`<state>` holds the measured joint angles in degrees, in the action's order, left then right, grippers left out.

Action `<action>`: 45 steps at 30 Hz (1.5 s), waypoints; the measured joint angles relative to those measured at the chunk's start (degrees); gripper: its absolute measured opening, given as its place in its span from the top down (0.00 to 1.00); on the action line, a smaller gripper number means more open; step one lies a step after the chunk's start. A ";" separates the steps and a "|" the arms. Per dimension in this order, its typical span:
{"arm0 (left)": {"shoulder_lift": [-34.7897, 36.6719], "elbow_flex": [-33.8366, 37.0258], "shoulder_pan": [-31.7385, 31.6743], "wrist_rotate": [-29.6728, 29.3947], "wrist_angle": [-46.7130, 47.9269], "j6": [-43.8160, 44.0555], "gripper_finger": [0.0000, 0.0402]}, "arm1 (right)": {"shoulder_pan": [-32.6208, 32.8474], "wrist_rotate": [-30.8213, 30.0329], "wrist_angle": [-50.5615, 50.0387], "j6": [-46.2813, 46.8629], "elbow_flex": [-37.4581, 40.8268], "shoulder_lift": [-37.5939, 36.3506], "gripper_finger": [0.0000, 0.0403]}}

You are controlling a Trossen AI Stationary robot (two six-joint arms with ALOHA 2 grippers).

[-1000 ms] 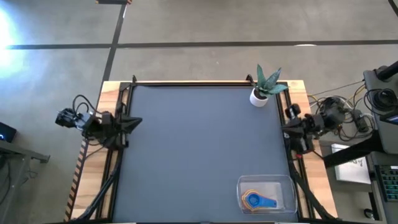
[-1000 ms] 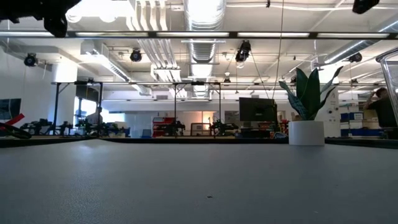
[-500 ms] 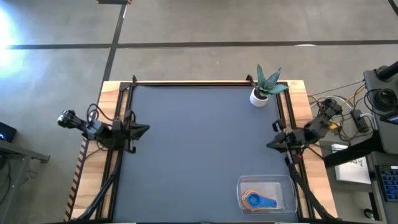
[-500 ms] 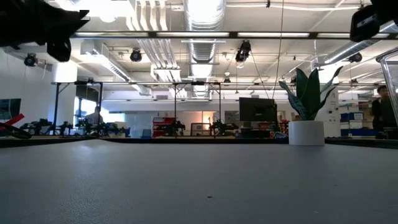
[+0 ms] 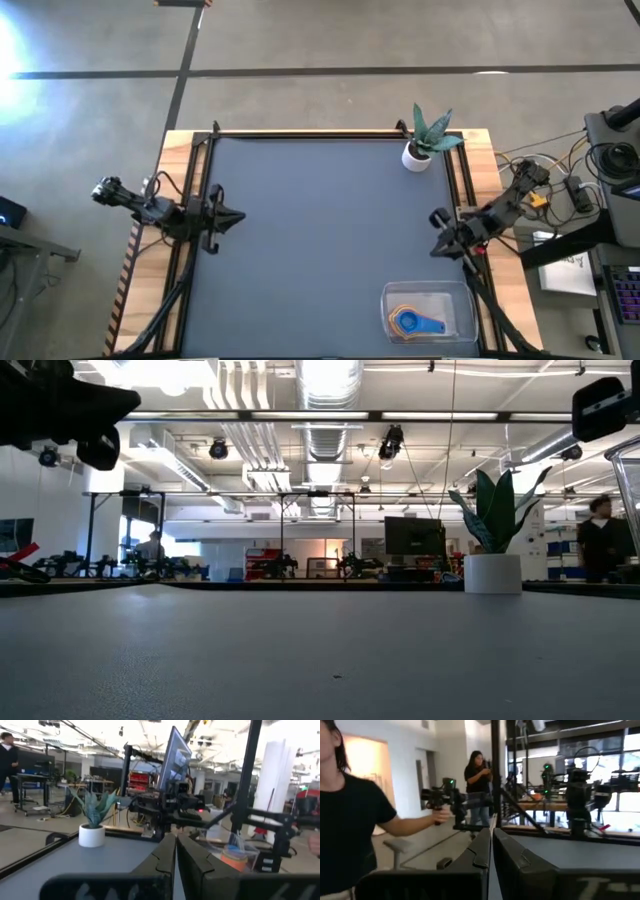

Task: Nest measuring cups in basket
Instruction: Return to Home Position

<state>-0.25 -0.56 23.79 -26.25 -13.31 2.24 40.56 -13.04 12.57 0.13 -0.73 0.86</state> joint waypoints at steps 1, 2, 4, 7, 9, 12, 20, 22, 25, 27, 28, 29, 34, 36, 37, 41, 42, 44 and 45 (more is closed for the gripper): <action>0.00 0.00 0.00 0.03 0.61 -0.12 1.00 | 0.02 0.45 -0.49 0.05 0.00 0.00 0.98; 0.02 0.00 0.00 0.01 1.13 -0.16 1.00 | 0.02 0.64 -1.32 0.05 0.00 0.00 0.98; -0.09 0.00 0.00 0.29 2.01 -0.01 1.00 | 0.02 0.87 -3.39 0.03 0.00 -0.02 0.98; -0.20 0.00 0.00 3.70 3.45 -0.01 1.00 | 0.02 1.05 -5.05 0.03 0.00 0.02 0.98; -0.20 0.02 0.02 5.31 3.79 0.05 1.00 | 0.02 1.05 -5.83 0.01 0.02 0.02 0.98; -0.17 0.02 0.02 5.35 3.70 2.02 1.00 | 0.02 1.05 -6.44 -0.03 0.02 0.05 0.98; -0.39 0.04 0.02 5.30 4.84 5.67 1.00 | 0.02 1.03 -6.39 -0.14 0.04 0.07 0.98; -0.39 0.04 0.00 5.21 4.84 2.17 1.00 | 0.02 1.03 -6.39 -0.14 0.07 0.04 0.98; -0.39 0.04 0.00 5.21 4.84 -0.79 1.00 | 0.02 1.03 -6.39 -0.14 0.07 0.04 0.98; -0.41 0.04 0.00 5.21 4.84 -0.94 1.00 | 0.02 1.03 -6.37 -0.14 0.07 0.07 0.98; -0.41 0.04 0.00 5.21 4.84 -0.96 1.00 | 0.02 1.03 -6.39 -0.14 0.09 0.06 0.98; -0.41 0.04 0.00 5.21 4.84 -0.97 1.00 | 0.02 1.03 -6.39 -0.14 0.09 0.04 0.98; -0.42 0.04 0.00 5.21 4.84 -1.05 1.00 | 0.02 1.03 -6.38 -0.14 0.10 0.04 0.98; -0.40 0.04 0.00 5.21 4.84 -1.05 1.00 | 0.02 1.03 -6.38 -0.14 0.11 0.04 0.98; -0.42 0.04 0.00 5.21 4.83 -1.05 1.00 | 0.02 1.03 -6.38 -0.14 0.11 0.04 0.98; -0.41 0.04 0.00 5.21 4.84 -1.07 1.00 | 0.02 1.02 -6.38 -0.14 0.11 0.04 0.98; -0.41 0.04 0.00 5.21 4.84 -1.07 1.00 | 0.04 1.03 -6.37 -0.14 0.11 0.04 0.98; -0.42 0.04 0.00 5.21 4.84 -1.07 1.00 | 0.04 1.01 -6.37 -0.14 0.11 0.04 0.98; -0.42 0.04 0.00 5.21 4.84 -1.07 1.00 | 0.04 1.01 -6.38 -0.14 0.11 0.04 0.98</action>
<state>-0.67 -0.51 23.79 -21.04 -8.47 1.17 40.60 -12.03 6.19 -0.01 -0.62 0.91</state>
